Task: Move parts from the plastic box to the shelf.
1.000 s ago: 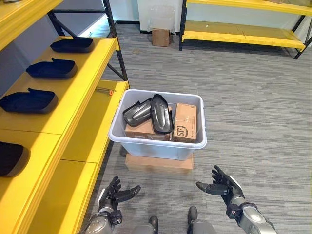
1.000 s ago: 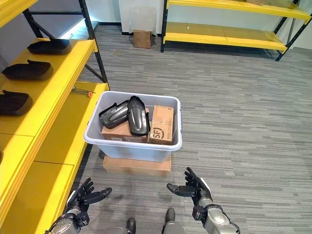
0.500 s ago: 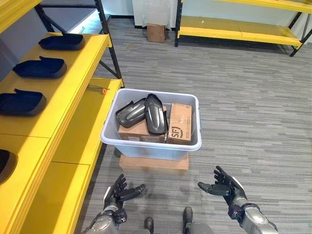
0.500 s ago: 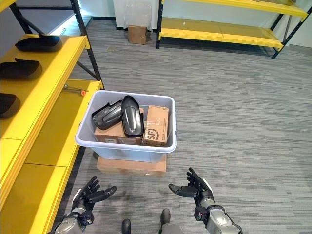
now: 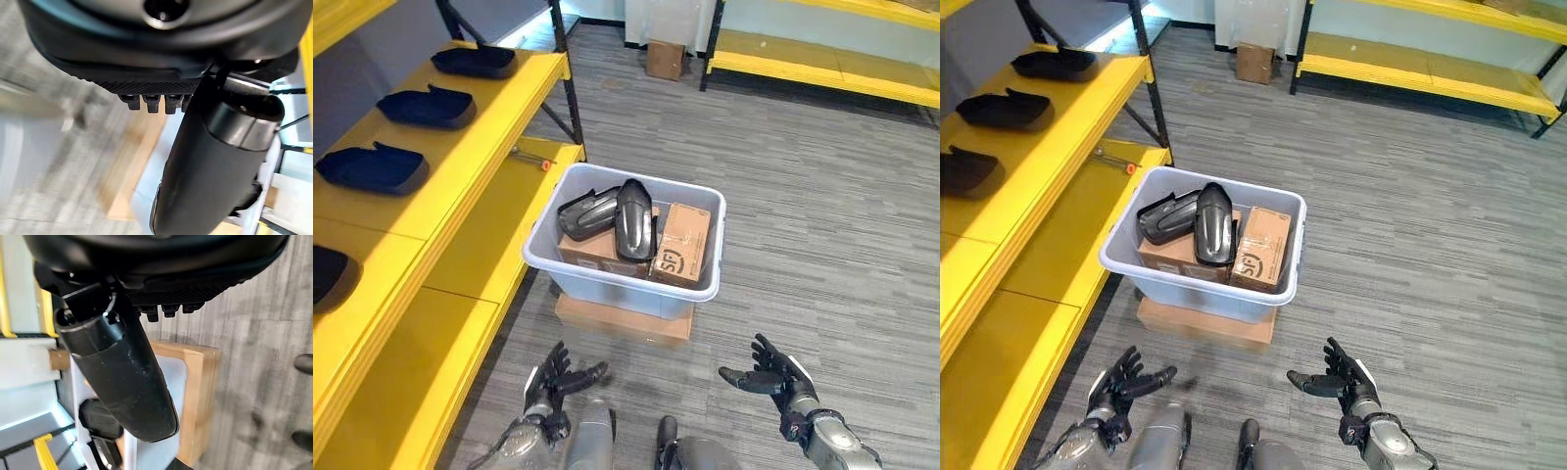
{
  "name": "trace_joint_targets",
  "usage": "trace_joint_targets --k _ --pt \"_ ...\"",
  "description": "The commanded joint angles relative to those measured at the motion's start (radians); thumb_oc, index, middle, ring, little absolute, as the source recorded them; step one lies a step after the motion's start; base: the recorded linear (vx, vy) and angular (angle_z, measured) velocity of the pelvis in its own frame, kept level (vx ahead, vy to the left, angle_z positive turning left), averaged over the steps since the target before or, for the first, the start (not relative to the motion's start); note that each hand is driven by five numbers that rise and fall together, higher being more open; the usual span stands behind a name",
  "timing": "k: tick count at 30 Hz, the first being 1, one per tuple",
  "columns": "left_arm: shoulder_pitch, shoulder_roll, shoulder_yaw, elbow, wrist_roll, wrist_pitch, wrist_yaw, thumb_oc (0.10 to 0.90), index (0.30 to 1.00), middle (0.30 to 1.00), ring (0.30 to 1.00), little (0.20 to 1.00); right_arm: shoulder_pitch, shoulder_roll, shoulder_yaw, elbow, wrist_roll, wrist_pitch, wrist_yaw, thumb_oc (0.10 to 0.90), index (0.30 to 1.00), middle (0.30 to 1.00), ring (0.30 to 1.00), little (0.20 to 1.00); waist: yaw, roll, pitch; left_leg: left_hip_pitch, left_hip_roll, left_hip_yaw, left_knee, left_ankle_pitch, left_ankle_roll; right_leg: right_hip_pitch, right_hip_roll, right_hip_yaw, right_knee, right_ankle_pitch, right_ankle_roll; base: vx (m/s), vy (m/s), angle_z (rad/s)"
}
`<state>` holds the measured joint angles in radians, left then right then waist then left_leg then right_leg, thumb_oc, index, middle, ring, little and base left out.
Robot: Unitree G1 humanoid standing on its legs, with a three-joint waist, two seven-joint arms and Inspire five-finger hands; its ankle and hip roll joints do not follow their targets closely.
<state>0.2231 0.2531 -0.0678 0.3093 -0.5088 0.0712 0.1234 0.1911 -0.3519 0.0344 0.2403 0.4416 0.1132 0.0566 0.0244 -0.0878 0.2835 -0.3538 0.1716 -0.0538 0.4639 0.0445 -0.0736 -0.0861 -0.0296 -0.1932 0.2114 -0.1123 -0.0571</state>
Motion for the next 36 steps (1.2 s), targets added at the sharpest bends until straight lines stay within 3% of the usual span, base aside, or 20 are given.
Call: trace_joint_targets --k 1,3,4,7,8,10,15,20,30,36 --pt "-0.011 0.016 0.024 -0.132 -0.022 -0.06 -0.003 0.9 1.0 1.0 1.0 1.0 0.008 -0.057 -0.043 -0.104 0.045 -0.082 -0.009 0.9 1.0 1.0 1.0 1.0 -0.018 0.049 -0.044 0.128 0.185 -0.018 -0.423 0.203 -0.068 0.087 -0.049 0.057 -0.011 -0.114 0.125 0.3 0.181 -0.22" --pt "-0.021 0.016 0.019 -0.121 -0.01 -0.06 -0.003 0.9 1.0 1.0 1.0 1.0 0.013 -0.053 -0.05 -0.104 0.047 -0.086 -0.015 0.9 1.0 1.0 1.0 1.0 -0.021 0.057 -0.046 0.124 0.203 0.027 -0.475 0.225 -0.087 0.101 -0.053 0.059 -0.002 -0.134 0.129 0.21 0.159 -0.18" --pt "-0.026 0.014 0.015 -0.111 -0.008 -0.069 -0.012 0.9 1.0 1.0 1.0 1.0 0.026 -0.034 -0.049 -0.104 0.053 -0.086 -0.009 0.9 1.0 1.0 1.0 1.0 -0.03 0.074 -0.057 0.168 0.226 0.057 -0.49 0.201 -0.089 0.119 -0.065 0.067 0.02 -0.155 0.142 0.23 0.208 -0.15" --pt "-0.018 0.021 0.018 -0.116 -0.005 -0.068 -0.016 0.9 1.0 1.0 1.0 1.0 0.041 -0.006 -0.054 -0.114 0.045 -0.08 -0.006 0.9 1.0 1.0 1.0 1.0 -0.03 0.087 -0.092 0.19 0.214 0.064 -0.511 0.202 -0.113 0.154 -0.084 0.076 -0.019 -0.144 0.166 0.26 0.228 -0.49" --pt "-0.017 0.022 0.018 -0.116 -0.005 -0.068 -0.016 0.9 1.0 1.0 1.0 1.0 0.042 -0.006 -0.054 -0.114 0.045 -0.08 -0.006 0.9 1.0 1.0 1.0 1.0 -0.03 0.086 -0.092 0.192 0.213 0.066 -0.511 0.201 -0.113 0.155 -0.086 0.077 -0.02 -0.144 0.166 0.3 0.305 -0.32" --pt "-0.017 0.048 0.018 -0.119 0.006 -0.068 -0.019 0.9 1.0 1.0 1.0 1.0 0.051 0.016 -0.058 -0.129 0.047 -0.074 0.002 0.9 1.0 1.0 1.0 1.0 -0.031 0.067 -0.105 0.18 0.171 0.086 -0.422 0.135 -0.1 0.204 -0.16 0.083 -0.082 -0.099 0.21 0.24 0.284 -0.18" --pt "-0.026 0.074 0.028 -0.121 0.001 -0.071 0.003 0.9 1.0 1.0 1.0 1.0 0.048 0.028 -0.041 -0.124 0.045 -0.061 0.009 0.9 1.0 1.0 1.0 1.0 -0.033 0.044 -0.118 0.148 0.13 0.107 -0.332 0.059 -0.081 0.201 -0.226 0.091 -0.128 -0.046 0.246 0.11 0.18 -0.11" --pt "-0.019 0.079 0.034 -0.126 0.002 -0.069 0.004 0.9 1.0 1.0 1.0 1.0 0.041 0.028 -0.022 -0.111 0.038 -0.052 0.018 0.9 1.0 1.0 1.0 1.0 -0.036 0.039 -0.127 0.141 0.125 0.129 -0.299 0.025 -0.078 0.195 -0.249 0.097 -0.163 -0.017 0.261 0.05 0.055 -0.07" --pt "-0.01 0.078 0.041 -0.134 -0.001 -0.065 0.004 0.9 1.0 1.0 1.0 1.0 0.029 0.022 -0.01 -0.105 0.03 -0.047 0.018 0.9 1.0 1.0 1.0 1.0 -0.04 0.031 -0.127 0.14 0.133 0.125 -0.288 0.014 -0.077 0.193 -0.246 0.099 -0.177 -0.015 0.265 0.02 0.009 -0.07" --pt "-0.011 0.094 0.047 -0.13 0.004 -0.062 0.01 0.9 1.0 1.0 1.0 1.0 -0.002 0.02 0.001 -0.104 0.029 -0.05 0.015 0.9 1.0 1.0 1.0 1.0 -0.024 0.013 -0.119 0.103 0.111 0.105 -0.19 -0.067 -0.047 0.191 -0.272 0.103 -0.167 0.014 0.283 0.03 0.058 0.02"
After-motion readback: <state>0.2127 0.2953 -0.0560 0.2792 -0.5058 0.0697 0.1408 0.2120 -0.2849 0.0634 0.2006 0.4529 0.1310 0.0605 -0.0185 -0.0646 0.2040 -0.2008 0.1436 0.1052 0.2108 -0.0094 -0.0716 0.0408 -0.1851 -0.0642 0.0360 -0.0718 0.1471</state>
